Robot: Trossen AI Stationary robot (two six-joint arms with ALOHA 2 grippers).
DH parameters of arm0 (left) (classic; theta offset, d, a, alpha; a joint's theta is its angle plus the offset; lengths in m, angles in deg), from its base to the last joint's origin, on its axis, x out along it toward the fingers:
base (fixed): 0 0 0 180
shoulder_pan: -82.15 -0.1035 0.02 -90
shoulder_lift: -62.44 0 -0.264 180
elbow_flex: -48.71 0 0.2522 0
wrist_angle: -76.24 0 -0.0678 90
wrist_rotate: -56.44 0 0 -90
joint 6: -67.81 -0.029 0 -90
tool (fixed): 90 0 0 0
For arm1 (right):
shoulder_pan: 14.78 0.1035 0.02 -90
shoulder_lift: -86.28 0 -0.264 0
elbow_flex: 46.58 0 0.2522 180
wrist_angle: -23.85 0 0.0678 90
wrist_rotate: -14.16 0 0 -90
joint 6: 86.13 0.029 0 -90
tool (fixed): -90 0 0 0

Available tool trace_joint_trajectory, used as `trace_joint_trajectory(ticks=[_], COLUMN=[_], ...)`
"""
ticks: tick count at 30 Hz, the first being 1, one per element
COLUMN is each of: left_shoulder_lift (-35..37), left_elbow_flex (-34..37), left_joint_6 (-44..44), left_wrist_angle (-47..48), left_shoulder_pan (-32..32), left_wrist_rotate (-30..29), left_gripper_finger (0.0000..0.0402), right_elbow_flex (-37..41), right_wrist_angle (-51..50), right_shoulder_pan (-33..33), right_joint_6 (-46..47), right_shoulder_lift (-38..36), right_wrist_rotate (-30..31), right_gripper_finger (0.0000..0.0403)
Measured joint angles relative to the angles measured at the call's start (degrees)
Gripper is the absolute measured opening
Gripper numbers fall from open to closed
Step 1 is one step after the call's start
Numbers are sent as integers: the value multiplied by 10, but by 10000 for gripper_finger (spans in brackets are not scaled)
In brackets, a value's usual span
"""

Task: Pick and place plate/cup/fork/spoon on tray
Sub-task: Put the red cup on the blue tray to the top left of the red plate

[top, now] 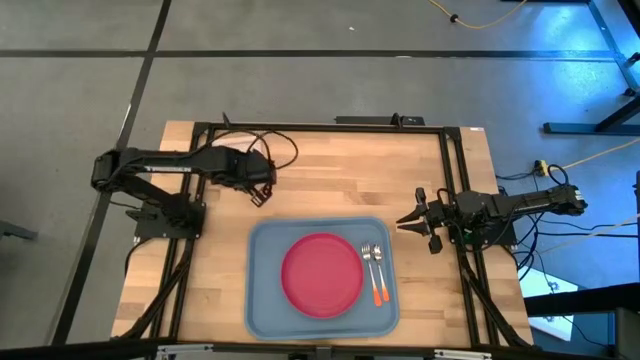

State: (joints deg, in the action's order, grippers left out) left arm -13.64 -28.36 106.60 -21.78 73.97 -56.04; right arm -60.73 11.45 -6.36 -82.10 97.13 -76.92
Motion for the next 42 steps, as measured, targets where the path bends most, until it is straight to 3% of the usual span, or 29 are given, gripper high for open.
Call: trace_joint_trajectory(ticks=[7,15,20,31,42], left_shoulder_lift=[2,-11,-51,-157,-161], left_elbow_flex=[-64,-68,-68,-67,-68], left_joint_6=[52,195,240,237,236], left_wrist_angle=[-17,-24,-70,-95,-146], left_shoulder_pan=[144,295,354,373,371], left_wrist_rotate=[12,9,8,50,38], left_gripper_finger=[5,5,5,5,16], right_elbow_flex=[0,0,0,0,0], right_wrist_angle=[0,0,0,0,0], right_shoulder_pan=[0,0,0,0,0], right_joint_6=[0,0,0,0,0], right_shoulder_lift=[0,0,0,0,0], right_wrist_rotate=[0,0,0,0,0], right_gripper_finger=[65,65,65,65,65])
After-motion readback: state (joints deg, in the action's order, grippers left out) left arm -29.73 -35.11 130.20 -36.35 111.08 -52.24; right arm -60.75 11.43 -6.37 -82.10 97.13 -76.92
